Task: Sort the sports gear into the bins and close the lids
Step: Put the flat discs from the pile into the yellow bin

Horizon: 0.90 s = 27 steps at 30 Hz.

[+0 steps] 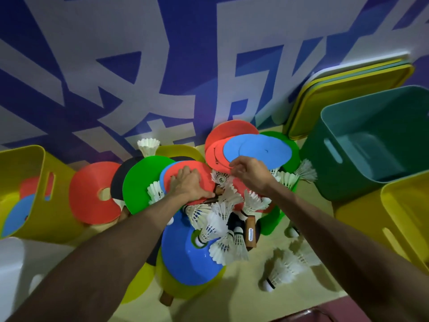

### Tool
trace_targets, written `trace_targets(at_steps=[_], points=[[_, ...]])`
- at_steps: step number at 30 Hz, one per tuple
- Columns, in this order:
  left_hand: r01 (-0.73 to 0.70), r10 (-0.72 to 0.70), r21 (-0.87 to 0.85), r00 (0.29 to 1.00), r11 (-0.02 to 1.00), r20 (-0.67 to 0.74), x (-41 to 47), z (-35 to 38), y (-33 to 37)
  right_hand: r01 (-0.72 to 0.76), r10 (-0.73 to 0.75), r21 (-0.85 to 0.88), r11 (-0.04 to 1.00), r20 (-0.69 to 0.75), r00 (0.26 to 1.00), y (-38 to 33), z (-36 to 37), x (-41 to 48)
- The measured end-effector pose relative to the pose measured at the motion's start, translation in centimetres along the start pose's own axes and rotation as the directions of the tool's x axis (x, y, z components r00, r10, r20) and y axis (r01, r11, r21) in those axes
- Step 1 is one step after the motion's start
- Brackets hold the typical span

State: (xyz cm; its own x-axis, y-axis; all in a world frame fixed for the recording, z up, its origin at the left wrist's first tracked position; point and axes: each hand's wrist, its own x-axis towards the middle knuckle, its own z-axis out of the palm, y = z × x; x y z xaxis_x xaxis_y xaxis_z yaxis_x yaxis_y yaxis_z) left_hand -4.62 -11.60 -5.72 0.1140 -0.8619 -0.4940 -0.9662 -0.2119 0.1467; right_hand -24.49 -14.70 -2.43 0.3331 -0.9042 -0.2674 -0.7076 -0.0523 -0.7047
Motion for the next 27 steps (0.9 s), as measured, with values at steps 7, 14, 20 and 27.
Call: trace_targets(at_steps=[7,14,20,27], points=[[-0.045,0.043,0.138,0.999,0.989,0.020,-0.3,0.2,0.9,-0.014,-0.031,-0.286,0.958,-0.153,0.988,2.3,-1.6,0.7],[-0.106,0.110,-0.094,0.993,0.990,0.041,-0.2,-0.9,-0.7,0.025,-0.031,-0.601,0.799,0.000,1.000,5.0,-2.0,0.9],[-0.131,0.127,-0.053,0.989,0.990,-0.076,-2.1,-1.9,-0.2,0.038,-0.020,-0.614,0.788,0.037,0.999,4.4,-3.5,1.3],[-0.122,0.130,0.045,0.956,0.991,-0.265,-3.6,-3.9,0.1,0.036,-0.091,-0.757,0.652,-0.031,0.995,2.1,-4.0,0.4]])
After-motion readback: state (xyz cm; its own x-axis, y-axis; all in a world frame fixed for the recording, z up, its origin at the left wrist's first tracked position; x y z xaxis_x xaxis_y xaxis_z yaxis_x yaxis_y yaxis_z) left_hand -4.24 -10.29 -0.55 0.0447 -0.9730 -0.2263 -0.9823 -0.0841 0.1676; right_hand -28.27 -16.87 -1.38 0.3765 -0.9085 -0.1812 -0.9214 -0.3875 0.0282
